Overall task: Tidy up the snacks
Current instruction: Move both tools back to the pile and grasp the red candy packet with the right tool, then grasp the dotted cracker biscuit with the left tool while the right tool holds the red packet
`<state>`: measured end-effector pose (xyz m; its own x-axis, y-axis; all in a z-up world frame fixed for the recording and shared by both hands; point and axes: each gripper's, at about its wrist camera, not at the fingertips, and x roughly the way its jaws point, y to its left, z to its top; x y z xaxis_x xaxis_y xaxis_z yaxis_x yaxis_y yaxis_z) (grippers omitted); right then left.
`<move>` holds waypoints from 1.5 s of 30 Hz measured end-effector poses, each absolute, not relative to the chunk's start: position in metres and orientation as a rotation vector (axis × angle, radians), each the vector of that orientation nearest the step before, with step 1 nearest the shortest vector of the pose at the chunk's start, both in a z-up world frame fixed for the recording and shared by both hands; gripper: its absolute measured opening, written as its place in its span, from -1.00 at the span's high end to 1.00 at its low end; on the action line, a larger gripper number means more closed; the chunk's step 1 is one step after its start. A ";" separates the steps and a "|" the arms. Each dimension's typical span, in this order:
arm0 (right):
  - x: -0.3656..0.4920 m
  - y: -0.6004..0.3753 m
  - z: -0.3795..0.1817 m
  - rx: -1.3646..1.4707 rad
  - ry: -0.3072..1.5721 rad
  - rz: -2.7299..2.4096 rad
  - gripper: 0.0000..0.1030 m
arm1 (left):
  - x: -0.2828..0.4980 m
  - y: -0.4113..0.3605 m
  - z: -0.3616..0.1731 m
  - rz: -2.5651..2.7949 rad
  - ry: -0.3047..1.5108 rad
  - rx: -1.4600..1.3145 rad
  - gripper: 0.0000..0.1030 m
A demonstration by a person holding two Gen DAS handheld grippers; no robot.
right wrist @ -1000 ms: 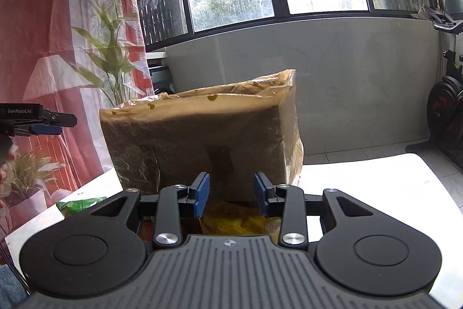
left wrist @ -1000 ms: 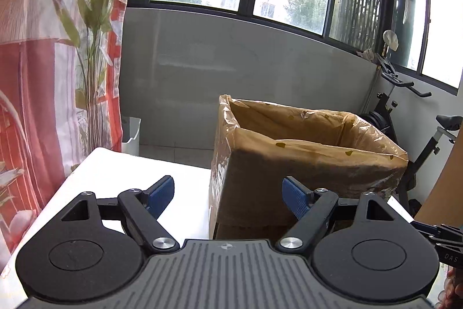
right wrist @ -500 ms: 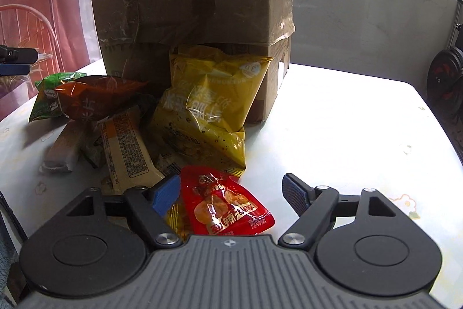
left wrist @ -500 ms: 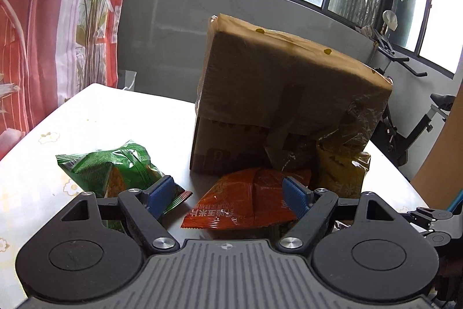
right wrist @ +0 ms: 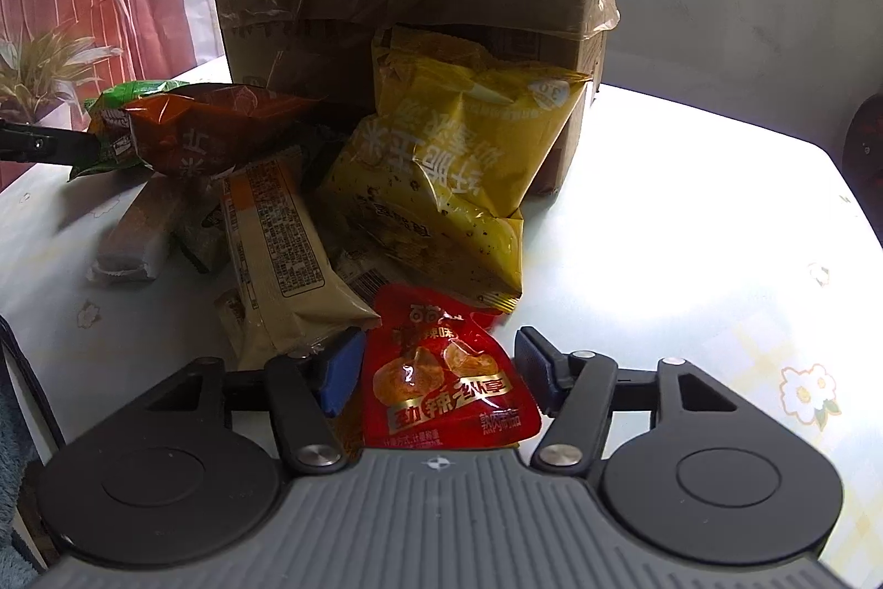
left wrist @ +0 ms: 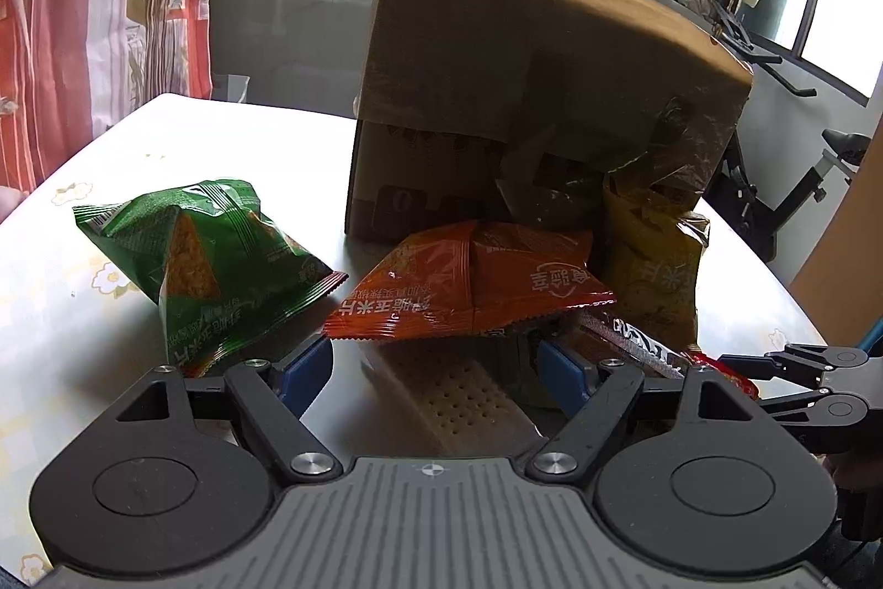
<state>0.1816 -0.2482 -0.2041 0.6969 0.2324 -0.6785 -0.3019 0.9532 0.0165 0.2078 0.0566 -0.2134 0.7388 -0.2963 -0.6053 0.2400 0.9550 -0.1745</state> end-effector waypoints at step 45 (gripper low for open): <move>0.178 -0.241 -0.191 -0.015 0.824 0.238 -0.28 | 0.214 0.043 -0.238 -0.303 0.765 -0.082 -0.61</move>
<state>0.1781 -0.2411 -0.1912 0.6545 0.2044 -0.7279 -0.2157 0.9732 0.0793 0.2144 0.0431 -0.2380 0.6802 -0.2991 -0.6692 0.2395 0.9535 -0.1827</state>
